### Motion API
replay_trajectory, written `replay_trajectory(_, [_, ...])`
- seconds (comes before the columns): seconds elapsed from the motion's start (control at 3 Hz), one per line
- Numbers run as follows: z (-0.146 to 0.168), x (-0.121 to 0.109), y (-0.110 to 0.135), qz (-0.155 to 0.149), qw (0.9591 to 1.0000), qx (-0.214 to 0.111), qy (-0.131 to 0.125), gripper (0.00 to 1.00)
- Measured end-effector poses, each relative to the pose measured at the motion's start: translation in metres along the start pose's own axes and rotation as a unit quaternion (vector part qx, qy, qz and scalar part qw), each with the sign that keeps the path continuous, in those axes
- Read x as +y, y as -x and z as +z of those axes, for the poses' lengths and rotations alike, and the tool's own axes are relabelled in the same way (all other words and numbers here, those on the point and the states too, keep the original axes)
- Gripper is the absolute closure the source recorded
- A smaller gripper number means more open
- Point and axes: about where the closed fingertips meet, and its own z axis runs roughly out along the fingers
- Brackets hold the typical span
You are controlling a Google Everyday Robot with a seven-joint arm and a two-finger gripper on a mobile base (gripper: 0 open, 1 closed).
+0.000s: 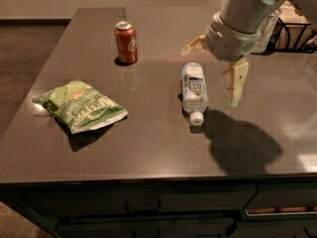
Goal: Move blue plastic bottle near green jalapeno chip bag
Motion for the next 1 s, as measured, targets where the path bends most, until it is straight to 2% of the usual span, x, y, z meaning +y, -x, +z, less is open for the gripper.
replay_trajectory(0.67, [0.034, 0.005, 0.011, -0.059, 0.9977, -0.03, 0.013, 0.0])
replay_trajectory(1.0, [0.051, -0.002, 0.018, -0.072, 0.9965, -0.031, 0.027, 0.0])
